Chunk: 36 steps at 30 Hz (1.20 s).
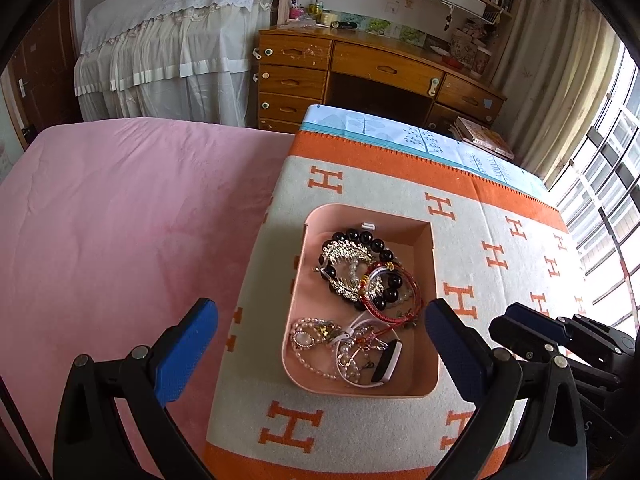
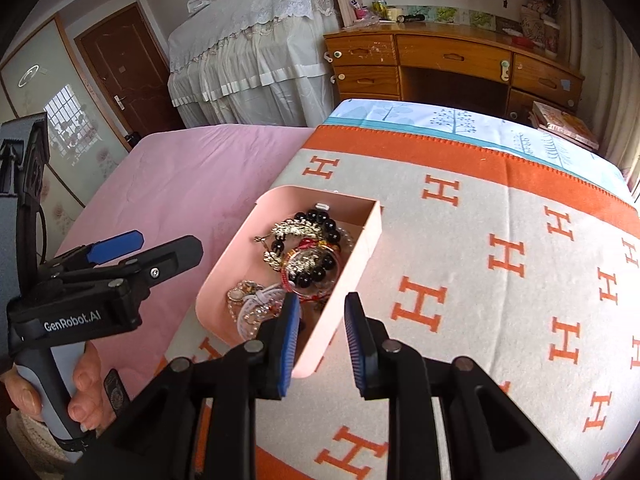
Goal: Organize jewelry
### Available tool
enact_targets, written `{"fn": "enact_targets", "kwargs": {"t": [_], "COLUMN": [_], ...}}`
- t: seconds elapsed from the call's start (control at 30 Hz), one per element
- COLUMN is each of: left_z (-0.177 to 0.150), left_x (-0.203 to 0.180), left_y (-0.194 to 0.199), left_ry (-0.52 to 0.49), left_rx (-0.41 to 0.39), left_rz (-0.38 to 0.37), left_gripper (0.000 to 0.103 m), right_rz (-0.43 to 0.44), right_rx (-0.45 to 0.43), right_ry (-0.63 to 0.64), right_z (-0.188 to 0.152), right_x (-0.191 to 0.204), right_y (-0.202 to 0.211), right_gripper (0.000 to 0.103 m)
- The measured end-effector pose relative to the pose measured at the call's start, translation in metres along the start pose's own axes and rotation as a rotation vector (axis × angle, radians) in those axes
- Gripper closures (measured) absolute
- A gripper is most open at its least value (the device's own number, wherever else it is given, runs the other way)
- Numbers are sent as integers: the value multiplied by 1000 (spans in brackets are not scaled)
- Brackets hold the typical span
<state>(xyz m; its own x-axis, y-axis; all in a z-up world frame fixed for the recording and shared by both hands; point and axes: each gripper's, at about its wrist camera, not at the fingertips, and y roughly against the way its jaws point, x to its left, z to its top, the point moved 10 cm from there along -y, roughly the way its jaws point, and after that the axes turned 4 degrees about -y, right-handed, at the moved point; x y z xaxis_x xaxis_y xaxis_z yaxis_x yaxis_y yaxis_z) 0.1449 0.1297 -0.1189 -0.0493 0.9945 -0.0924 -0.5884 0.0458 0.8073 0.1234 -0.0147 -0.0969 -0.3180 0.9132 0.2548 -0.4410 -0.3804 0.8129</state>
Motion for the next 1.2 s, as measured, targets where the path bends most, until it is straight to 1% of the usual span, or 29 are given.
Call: {"fn": "enact_targets", "kwargs": {"t": [0.17,0.27,0.4,0.53,0.57,0.63,0.83,0.93,1.07,1.2], "left_z": [-16,-25,-31,-32,-31,-30,-22,-19,-16,-12], "left_x": [-35,-62,-95,-123,-128,-139,-154,-156,-156,-158], "left_y": [5,11,21,37,42,51,69,74,78,83], "left_ry": [-70,-119,-178,-229,-238,-252,-233,-220,-201,-173], "left_rx": [-6,-10,-26,-66,-77,-92,-120,-133,-149,-169], "left_rz": [-7,-30,-60,-62,-65,-71,-73,-52,-19,-25], "left_gripper": [1,1,1,1,1,1,1,1,1,1], "right_rz": [-91,-129,-153,-184,-185,-177,-191,-187,-206,-201], "right_rx": [-52,-75,-112,-161,-173,-191,-243,-268,-296,-317], "right_ry": [-21,-51,-108,-151,-162,-185,-213,-212,-188,-185], "right_z": [-17,-27,-40,-49,-51,-53,-51,-50,-48,-44], "right_x": [-31,-47,-65,-80,-83,-89,-96,-96,-95,-97], "right_y": [21,37,62,88,94,106,134,142,149,152], "right_gripper": [74,71,66,58,56,54,48,44,44,44]}}
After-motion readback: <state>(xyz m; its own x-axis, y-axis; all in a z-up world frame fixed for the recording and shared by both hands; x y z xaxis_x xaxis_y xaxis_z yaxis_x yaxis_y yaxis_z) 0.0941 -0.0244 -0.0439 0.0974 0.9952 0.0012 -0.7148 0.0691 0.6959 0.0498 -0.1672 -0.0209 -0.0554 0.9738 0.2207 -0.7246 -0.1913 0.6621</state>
